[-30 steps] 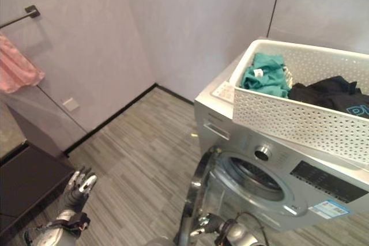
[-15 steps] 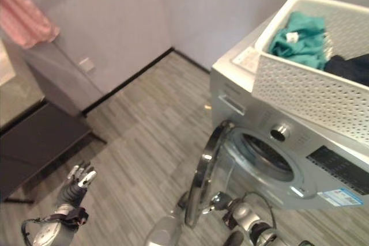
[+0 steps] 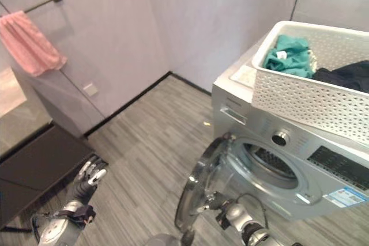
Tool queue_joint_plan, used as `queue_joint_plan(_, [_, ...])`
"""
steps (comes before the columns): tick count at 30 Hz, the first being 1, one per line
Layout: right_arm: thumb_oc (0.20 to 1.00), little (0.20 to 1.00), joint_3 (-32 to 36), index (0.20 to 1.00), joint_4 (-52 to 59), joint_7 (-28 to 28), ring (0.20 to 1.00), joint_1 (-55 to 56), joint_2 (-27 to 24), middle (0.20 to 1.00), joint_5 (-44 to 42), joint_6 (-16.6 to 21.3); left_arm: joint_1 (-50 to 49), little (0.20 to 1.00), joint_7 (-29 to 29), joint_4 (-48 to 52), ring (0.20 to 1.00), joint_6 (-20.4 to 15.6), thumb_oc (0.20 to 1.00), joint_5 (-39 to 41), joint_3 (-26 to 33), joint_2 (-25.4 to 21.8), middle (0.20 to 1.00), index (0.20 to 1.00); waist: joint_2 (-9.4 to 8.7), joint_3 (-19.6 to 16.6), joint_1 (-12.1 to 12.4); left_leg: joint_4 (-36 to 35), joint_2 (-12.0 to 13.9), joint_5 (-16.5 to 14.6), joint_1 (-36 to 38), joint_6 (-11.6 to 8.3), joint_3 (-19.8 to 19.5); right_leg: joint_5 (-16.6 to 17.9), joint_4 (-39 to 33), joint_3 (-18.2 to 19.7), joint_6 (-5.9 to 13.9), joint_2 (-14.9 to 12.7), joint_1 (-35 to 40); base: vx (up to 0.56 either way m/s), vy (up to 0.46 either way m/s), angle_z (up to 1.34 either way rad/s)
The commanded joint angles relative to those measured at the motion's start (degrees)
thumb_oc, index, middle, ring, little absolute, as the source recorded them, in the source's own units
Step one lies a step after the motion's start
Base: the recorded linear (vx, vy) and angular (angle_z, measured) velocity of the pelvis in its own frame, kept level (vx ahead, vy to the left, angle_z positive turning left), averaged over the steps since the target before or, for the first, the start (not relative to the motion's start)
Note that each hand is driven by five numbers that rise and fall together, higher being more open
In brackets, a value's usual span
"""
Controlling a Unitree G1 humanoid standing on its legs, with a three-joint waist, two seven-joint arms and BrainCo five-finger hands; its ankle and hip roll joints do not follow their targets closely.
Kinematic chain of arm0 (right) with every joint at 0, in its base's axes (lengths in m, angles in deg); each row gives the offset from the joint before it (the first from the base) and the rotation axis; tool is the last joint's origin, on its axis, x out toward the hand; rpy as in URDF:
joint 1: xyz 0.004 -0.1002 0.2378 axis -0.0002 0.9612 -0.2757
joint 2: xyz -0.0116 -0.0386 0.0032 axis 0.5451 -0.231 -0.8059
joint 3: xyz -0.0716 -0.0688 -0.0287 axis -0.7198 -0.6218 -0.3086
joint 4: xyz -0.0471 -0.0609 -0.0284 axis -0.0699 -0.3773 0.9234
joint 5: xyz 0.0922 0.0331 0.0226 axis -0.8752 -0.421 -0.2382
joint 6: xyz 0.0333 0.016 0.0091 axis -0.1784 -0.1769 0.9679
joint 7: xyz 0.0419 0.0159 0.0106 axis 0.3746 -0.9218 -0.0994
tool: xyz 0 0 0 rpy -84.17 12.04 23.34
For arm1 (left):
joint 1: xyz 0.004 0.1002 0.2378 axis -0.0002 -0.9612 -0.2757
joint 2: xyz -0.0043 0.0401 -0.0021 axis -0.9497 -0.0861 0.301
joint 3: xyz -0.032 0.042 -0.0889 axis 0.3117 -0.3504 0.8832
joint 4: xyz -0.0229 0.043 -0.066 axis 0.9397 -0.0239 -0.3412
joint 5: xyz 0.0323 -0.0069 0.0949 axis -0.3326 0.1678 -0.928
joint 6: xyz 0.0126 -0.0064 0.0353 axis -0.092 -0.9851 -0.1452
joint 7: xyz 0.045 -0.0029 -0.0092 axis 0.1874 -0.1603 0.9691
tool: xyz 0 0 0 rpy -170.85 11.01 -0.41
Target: Grab the laundry basket,head to the washer,open it,put in the laundry and shut it.
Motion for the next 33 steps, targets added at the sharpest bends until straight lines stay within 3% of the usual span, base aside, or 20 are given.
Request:
queue_joint_plan(1, [1.0,1.0,-2.74,1.0,-2.67,0.03,1.0,-4.8,3.51,1.0,1.09,1.57,-0.81,1.0,2.87,4.75,1.0,-2.12,1.0,-0.94,-1.42,-3.76,1.0,1.0,-2.31,-1.76,0.71,2.7,-2.13,-1.38,-3.92,1.28,-1.12,-0.9,-1.93,2.91,0.27,0.12,1.19,0.05,0.113,-0.24])
queue_joint_plan(7, [1.0,1.0,-4.13,1.0,-0.95,1.9,1.0,-8.22,7.67,1.0,-0.3,2.55,-1.34,1.0,3.07,6.6,1.0,-2.22,1.0,-0.49,-3.2,-5.79,1.0,1.0,-1.8,-1.93,0.9,3.83,-2.67,-2.39,-3.84,1.95,0.42,0.29,-3.24,4.57,1.22,-0.58,1.22,0.04,0.082,-0.15])
queue_joint_plan(19, [1.0,1.0,-1.16,1.0,0.1,3.06,1.0,-4.66,2.94,1.0,-1.19,4.0,-3.63,1.0,7.57,5.55,1.0,-1.57,1.0,3.1,-5.94,-8.18,1.0,1.0,-3.03,-2.06,-0.99,2.9,-1.91,-3.1,-2.38,1.89,1.95,0.09,-4.08,5.82,1.54,-0.06,1.91,0.05,0.002,-0.06])
queue_joint_plan(25, [1.0,1.0,4.57,1.0,0.98,2.74,1.0,3.78,-4.69,1.0,-3.64,5.76,-3.03,1.0,14.96,3.64,1.0,-0.91,1.0,2.48,-13.78,-15.05,1.0,1.0,-2.76,-2.24,-5.25,1.77,0.9,-3.29,0.28,0.67,3.35,-1.93,-4.06,7.86,0.77,2.43,2.84,0.05,-0.092,-0.14])
queue_joint_plan(30, [1.0,1.0,10.07,1.0,0.78,2.69,1.0,9.23,-9.07,1.0,-6.27,7.02,-2.8,1.0,17.12,7.49,1.0,-2.76,1.0,0.55,-15.97,-18.81,1.0,1.0,-2.82,-2.77,-7.74,-0.45,3.17,-2.5,2.03,-0.5,4.06,-3.11,-4.55,8.18,0.19,4.49,3.59,0.05,-0.129,-0.24])
queue_joint_plan(33, [1.0,1.0,17.53,1.0,-3.31,4.59,1.0,14.15,-12.69,1.0,-7.18,7.35,-1.5,1.0,18.51,10.74,1.0,-2.99,1.0,1.62,-17.11,-20.21,1.0,1.0,-3.2,-3.27,-10.16,-2.77,4.8,-1.36,3.01,-1.42,3.97,-3.87,-5.08,7.98,-0.35,6.01,4.1,0.05,-0.155,-0.05])
